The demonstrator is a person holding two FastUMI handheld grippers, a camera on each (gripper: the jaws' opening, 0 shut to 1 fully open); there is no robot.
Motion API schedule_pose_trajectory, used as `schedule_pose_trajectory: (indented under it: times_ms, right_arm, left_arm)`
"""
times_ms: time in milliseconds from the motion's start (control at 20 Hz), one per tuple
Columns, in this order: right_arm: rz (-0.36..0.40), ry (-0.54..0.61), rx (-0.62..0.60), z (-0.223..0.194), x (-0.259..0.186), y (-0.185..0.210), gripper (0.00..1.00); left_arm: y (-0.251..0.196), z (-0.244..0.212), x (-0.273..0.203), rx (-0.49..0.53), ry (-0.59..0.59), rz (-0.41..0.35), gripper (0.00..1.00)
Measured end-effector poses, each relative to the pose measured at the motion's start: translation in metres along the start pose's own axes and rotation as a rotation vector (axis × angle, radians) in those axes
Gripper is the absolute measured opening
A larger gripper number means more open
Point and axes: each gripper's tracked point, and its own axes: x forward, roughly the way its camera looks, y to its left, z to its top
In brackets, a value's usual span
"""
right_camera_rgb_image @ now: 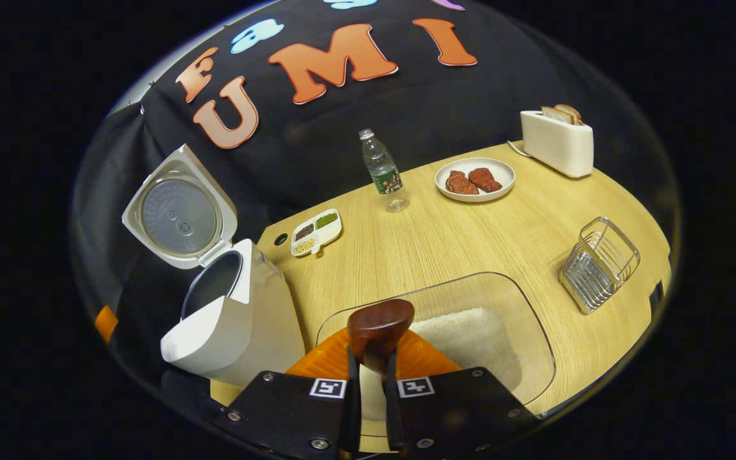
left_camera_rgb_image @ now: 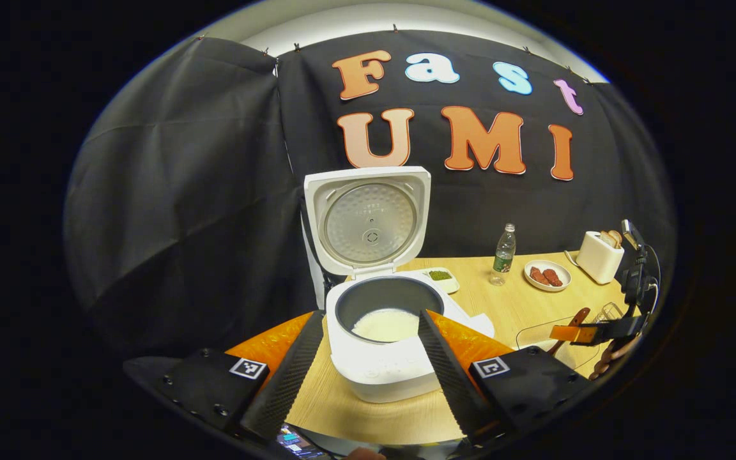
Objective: Close the left gripper, press the button to open the rice cooker; take a wooden spoon from the chopstick holder with the right hand, scoop a spoonful of rice and pour it into the rice cooker, then put the wooden spoon back into the chopstick holder.
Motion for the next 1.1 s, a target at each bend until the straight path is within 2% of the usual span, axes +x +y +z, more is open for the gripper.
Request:
schedule_pose_trajectory:
  times_ms: [200, 400, 650, 850, 1100]
  right_arm:
    - [0.005, 0.001, 0.038, -0.002, 0.001, 0.004, 0.15]
    - [0.056, 0.038, 0.100, -0.004, 0.002, 0.007, 0.16]
    - [0.161, 0.091, 0.283, 0.000, 0.006, 0.005, 0.15]
    - [0.225, 0.135, 0.454, 0.002, 0.008, -0.011, 0.16]
    - [0.271, 0.131, 0.587, 0.011, 0.004, -0.035, 0.15]
  left_arm:
    - [0.000, 0.003, 0.004, 0.024, -0.003, -0.006, 1.00]
    - [-0.004, 0.005, 0.005, 0.034, -0.004, -0.017, 1.00]
    - [-0.013, 0.005, 0.008, 0.020, 0.014, -0.020, 1.00]
    - [-0.024, 0.010, 0.007, 0.017, 0.007, -0.020, 1.00]
    - [-0.036, 0.011, 0.005, 0.012, 0.003, -0.018, 0.99]
